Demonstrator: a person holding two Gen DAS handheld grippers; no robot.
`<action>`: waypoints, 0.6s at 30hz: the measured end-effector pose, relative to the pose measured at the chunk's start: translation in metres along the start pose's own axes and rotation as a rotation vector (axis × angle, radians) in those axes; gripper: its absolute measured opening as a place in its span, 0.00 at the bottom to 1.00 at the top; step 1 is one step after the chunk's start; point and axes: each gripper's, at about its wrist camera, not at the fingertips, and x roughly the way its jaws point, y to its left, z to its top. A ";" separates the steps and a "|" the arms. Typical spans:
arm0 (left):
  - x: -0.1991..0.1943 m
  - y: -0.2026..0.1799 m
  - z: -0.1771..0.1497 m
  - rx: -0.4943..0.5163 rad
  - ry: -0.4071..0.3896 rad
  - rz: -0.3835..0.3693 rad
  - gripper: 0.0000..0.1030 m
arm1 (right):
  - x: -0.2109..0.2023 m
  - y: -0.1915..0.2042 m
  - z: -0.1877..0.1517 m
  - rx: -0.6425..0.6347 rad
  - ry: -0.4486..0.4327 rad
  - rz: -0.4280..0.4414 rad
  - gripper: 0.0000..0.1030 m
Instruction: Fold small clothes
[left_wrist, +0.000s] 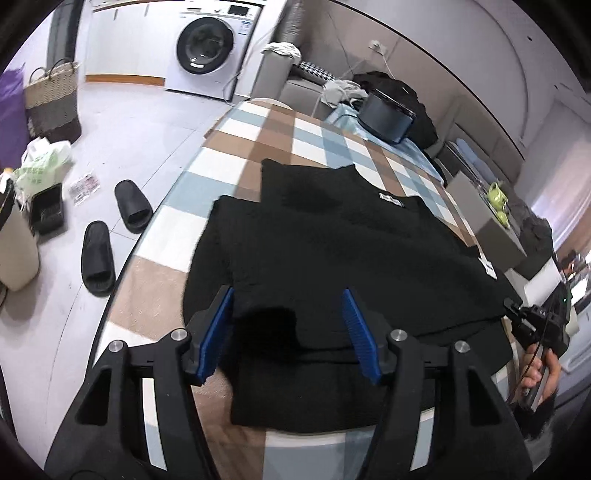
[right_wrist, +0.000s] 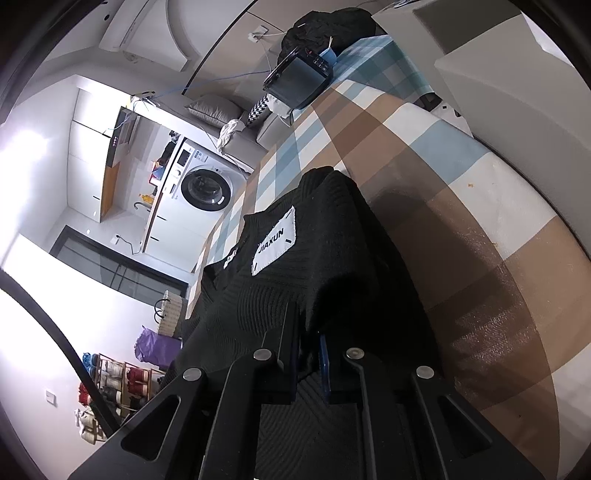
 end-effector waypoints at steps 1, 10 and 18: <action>0.004 -0.001 0.000 -0.004 0.010 -0.007 0.55 | 0.000 0.000 0.000 0.001 0.000 -0.001 0.10; 0.038 0.022 0.019 -0.143 0.053 0.006 0.13 | 0.005 -0.007 0.000 0.042 0.000 0.013 0.11; 0.045 0.007 0.073 -0.107 -0.053 -0.041 0.03 | -0.001 0.006 0.015 0.073 -0.081 0.115 0.04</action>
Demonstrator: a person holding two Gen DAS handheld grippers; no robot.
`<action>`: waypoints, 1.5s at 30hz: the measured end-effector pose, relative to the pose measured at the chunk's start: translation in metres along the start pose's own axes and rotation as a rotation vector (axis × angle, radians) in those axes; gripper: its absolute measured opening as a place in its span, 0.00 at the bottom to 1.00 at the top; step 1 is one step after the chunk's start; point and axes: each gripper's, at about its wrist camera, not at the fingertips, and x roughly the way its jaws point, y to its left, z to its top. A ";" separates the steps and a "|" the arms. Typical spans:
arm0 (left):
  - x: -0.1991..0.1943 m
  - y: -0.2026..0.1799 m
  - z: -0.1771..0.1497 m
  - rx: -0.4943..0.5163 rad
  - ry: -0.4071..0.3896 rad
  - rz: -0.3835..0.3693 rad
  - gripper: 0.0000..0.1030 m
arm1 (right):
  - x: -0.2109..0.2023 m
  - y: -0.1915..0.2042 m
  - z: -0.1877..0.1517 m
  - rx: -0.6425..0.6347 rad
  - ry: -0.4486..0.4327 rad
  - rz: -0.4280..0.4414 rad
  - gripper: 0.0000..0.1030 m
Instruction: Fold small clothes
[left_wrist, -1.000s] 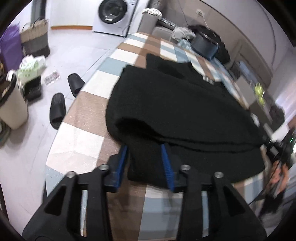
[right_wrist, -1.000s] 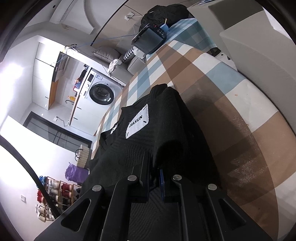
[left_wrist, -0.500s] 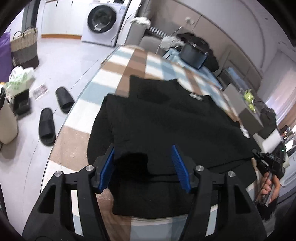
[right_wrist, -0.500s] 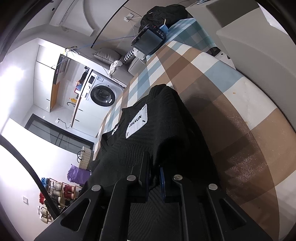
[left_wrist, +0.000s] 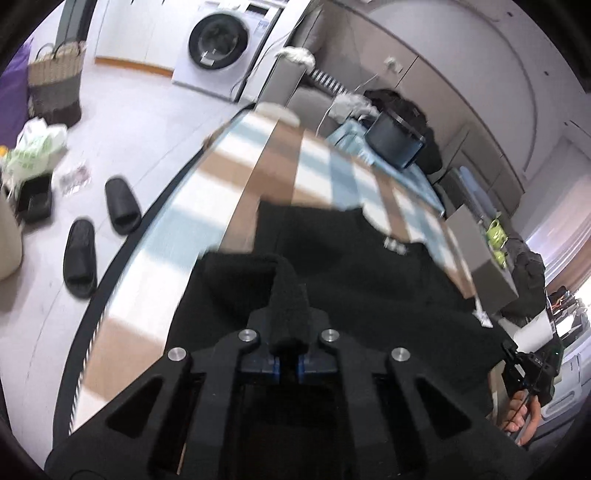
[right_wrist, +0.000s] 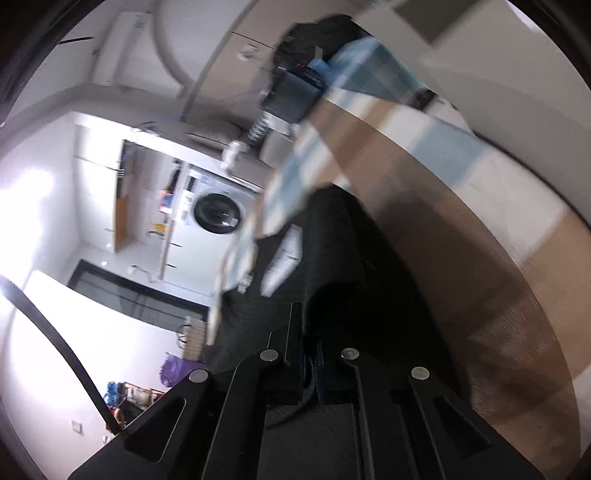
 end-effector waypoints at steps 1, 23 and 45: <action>0.001 -0.003 0.009 0.002 -0.011 -0.004 0.03 | -0.001 0.006 0.005 -0.005 -0.009 0.019 0.04; 0.100 0.038 0.110 -0.091 -0.004 0.075 0.55 | 0.048 0.035 0.102 -0.157 -0.046 -0.227 0.42; -0.018 0.019 -0.086 0.066 0.151 0.146 0.63 | -0.062 -0.011 -0.073 -0.208 0.115 -0.280 0.49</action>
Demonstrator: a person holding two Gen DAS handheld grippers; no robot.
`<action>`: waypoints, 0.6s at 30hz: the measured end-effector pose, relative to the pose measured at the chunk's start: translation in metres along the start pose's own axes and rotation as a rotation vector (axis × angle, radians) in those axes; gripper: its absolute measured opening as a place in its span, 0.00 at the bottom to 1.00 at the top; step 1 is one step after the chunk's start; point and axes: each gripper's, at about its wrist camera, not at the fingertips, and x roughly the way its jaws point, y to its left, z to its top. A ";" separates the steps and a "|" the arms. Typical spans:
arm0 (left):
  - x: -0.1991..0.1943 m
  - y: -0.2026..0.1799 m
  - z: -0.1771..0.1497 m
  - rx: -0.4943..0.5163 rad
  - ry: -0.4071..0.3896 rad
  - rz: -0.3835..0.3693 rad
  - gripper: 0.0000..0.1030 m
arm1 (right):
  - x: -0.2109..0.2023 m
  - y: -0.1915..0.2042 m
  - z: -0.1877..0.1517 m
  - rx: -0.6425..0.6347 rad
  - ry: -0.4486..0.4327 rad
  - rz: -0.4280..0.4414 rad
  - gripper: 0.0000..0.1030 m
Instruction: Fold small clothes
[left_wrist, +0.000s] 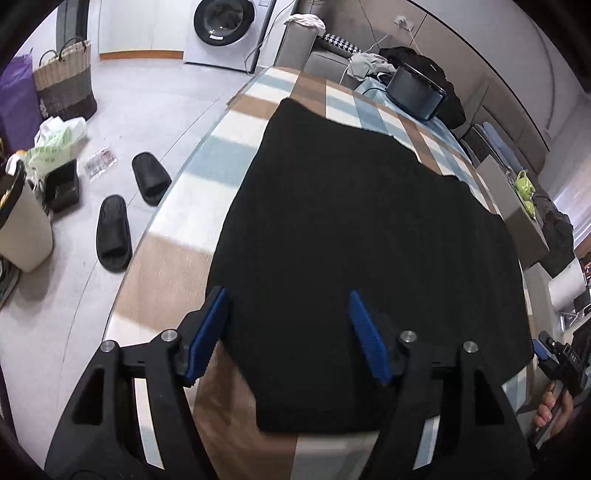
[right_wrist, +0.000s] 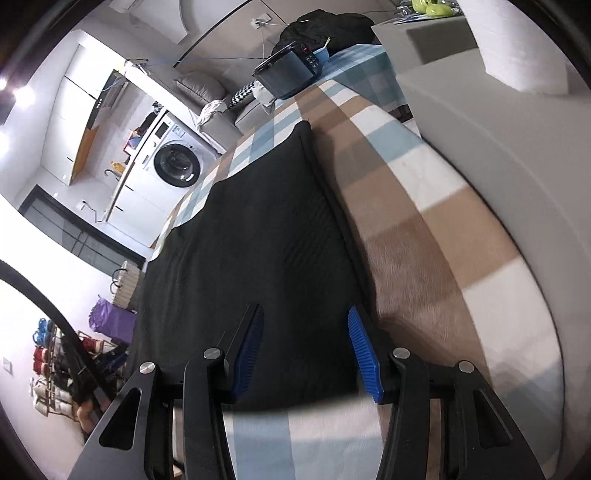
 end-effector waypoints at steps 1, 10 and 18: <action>-0.004 0.001 -0.007 0.006 -0.004 0.001 0.63 | -0.001 0.001 -0.001 -0.002 0.000 0.000 0.49; -0.019 0.017 -0.029 -0.019 0.035 0.022 0.63 | 0.003 0.004 0.001 0.008 0.013 0.016 0.49; -0.012 0.008 -0.026 -0.059 0.032 -0.030 0.55 | -0.010 0.004 -0.013 0.062 -0.003 0.050 0.49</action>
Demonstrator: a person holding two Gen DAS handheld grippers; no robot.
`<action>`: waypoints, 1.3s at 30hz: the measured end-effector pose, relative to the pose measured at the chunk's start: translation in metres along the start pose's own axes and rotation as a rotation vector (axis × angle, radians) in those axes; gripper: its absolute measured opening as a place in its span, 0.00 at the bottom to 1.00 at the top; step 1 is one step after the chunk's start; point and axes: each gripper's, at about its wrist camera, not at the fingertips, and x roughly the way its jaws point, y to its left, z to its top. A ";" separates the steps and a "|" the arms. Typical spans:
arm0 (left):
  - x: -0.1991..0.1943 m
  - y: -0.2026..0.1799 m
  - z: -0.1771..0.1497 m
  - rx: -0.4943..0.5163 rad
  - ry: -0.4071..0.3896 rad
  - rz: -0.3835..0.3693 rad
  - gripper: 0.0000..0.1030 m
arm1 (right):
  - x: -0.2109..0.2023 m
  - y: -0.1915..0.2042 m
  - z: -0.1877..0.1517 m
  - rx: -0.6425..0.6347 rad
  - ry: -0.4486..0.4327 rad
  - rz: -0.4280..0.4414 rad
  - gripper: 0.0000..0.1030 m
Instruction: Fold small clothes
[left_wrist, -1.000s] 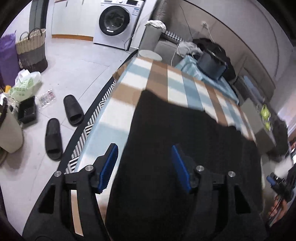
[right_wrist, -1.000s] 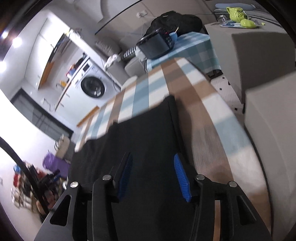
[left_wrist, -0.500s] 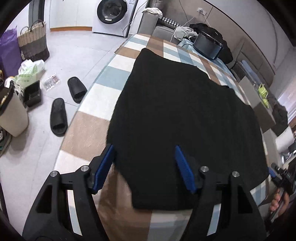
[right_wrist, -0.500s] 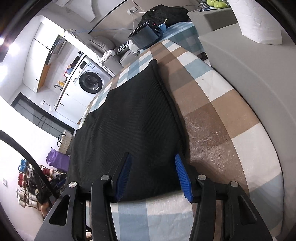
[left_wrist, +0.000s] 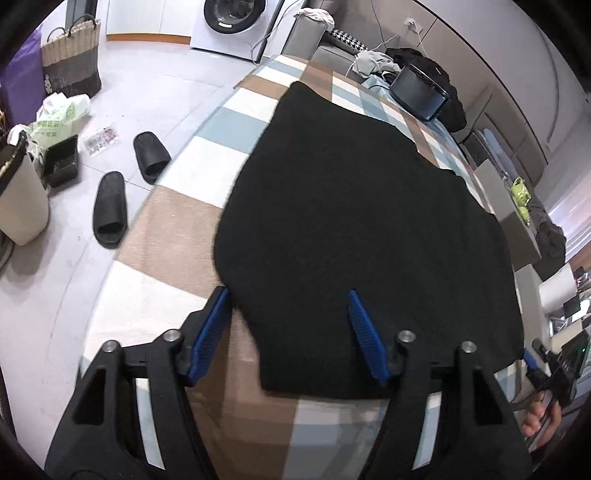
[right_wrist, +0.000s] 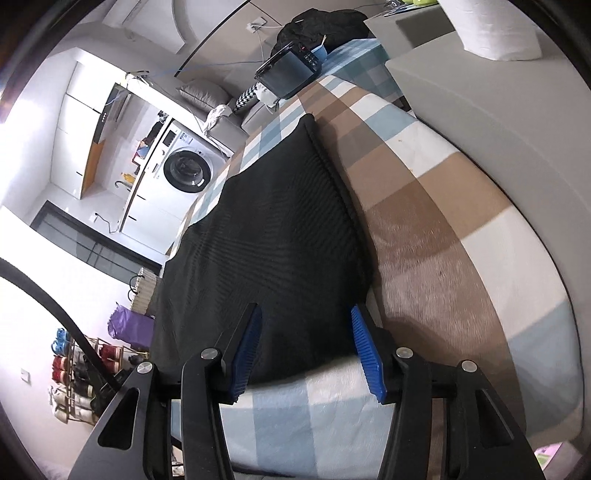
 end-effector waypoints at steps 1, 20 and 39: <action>0.002 -0.003 0.001 0.006 -0.012 0.012 0.41 | -0.002 0.000 -0.002 0.002 0.000 -0.006 0.49; -0.032 -0.014 0.010 0.013 -0.129 -0.015 0.04 | 0.019 -0.004 0.004 0.097 -0.073 0.041 0.39; -0.013 0.003 -0.002 -0.016 -0.067 -0.021 0.14 | 0.005 0.007 0.010 -0.014 -0.092 -0.012 0.18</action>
